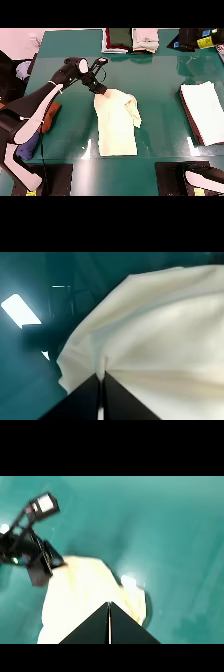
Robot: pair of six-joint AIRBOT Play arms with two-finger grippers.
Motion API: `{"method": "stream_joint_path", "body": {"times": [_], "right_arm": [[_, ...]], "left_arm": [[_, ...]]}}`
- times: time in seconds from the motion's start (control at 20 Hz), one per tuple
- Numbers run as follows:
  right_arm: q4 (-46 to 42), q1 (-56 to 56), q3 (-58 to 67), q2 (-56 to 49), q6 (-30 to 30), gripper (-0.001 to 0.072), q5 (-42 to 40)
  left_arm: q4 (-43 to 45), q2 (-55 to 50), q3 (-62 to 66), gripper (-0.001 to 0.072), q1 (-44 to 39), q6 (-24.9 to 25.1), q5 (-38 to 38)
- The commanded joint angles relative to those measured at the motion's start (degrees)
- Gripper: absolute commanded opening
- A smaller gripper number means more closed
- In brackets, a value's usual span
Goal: Fold the shirts.
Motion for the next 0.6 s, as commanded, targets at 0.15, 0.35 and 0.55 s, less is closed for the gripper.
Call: {"method": "stream_joint_path", "body": {"times": [0.15,0.35,0.55], "right_arm": [[-0.5,0.9,-12.2,2.3,0.9,0.0017,3.7],[-3.0,6.6,-35.4,8.9,3.7,0.0018,-6.7],[-2.8,16.3,-49.9,7.1,5.8,0.0519,-11.7]], "left_arm": [[10.1,6.2,0.6,0.0027,2.4,-2.6,-3.5],[10.0,7.2,0.6,0.0027,6.4,-2.6,-8.2],[9.8,7.2,0.6,0.0027,7.0,-2.6,-9.1]]}}
